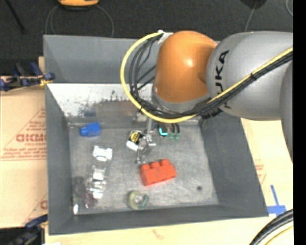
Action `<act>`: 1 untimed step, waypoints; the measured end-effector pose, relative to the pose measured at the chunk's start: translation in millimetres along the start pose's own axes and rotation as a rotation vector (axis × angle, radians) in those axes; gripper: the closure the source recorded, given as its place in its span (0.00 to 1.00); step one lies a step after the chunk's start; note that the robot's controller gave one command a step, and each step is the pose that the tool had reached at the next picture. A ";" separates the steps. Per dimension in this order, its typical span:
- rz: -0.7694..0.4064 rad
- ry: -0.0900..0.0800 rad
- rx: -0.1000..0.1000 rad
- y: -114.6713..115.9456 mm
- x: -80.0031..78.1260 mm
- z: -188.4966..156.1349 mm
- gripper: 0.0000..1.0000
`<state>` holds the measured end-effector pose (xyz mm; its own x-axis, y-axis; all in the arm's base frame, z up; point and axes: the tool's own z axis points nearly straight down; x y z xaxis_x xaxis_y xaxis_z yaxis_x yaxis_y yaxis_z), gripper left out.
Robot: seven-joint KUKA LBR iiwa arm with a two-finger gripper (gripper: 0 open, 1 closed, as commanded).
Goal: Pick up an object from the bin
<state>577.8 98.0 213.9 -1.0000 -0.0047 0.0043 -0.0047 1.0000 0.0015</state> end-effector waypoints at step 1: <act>-0.206 -0.017 0.001 -77.4 15.7 141.5 0.00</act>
Offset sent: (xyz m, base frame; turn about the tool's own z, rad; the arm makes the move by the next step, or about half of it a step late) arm -0.0196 -0.0761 -0.1439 -0.2082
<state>561.8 20.7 72.3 -0.9779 -0.2088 -0.0124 -0.2088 0.9780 -0.0006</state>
